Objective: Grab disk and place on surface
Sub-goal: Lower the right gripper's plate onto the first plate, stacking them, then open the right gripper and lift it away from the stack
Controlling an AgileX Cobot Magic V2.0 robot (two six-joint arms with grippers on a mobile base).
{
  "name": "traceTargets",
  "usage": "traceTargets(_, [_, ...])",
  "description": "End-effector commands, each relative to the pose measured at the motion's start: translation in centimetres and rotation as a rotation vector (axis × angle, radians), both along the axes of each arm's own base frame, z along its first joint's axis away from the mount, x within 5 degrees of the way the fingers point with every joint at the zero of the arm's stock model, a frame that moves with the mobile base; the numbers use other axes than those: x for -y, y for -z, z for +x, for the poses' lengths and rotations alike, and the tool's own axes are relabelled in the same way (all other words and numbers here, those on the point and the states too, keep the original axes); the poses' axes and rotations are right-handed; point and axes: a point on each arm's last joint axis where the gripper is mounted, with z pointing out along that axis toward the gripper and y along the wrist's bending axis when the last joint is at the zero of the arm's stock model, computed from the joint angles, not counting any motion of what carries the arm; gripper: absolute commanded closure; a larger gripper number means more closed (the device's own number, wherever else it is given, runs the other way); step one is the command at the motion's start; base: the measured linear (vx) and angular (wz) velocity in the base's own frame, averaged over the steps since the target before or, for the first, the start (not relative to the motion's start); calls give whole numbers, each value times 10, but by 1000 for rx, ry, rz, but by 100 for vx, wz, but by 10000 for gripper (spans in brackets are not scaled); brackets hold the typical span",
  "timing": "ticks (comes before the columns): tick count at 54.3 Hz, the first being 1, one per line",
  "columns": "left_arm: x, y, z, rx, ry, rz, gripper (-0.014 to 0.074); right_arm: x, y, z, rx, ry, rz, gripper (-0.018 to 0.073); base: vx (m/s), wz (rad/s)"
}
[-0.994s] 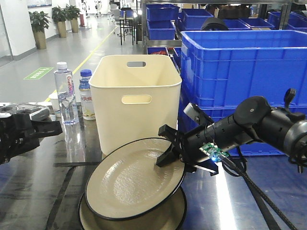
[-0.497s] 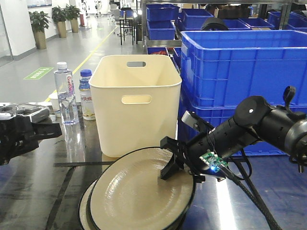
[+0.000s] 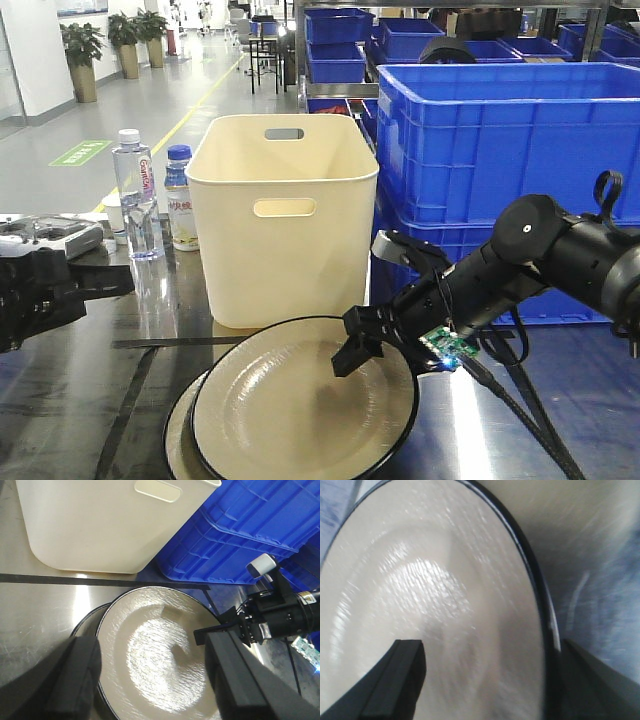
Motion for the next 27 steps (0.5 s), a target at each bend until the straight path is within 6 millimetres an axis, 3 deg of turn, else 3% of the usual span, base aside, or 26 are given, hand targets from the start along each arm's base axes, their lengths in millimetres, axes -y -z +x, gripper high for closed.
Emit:
traceTargets(1, [0,-18,-6,63,-15,-45,46,9,-45,-9,185,2,-22,23,0,0])
traceTargets(9, [0,-18,-6,60,-10,-45,46,19,-63,-19,252,18,-94,23,0,0])
traceTargets(16, [0,-18,-6,61,-11,-45,46,24,-91,-36,310,50,-68,40,0,0])
traceTargets(27, [0,-18,-6,70,-10,-34,69,32,-134,-66,434,88,-11,157,0,0])
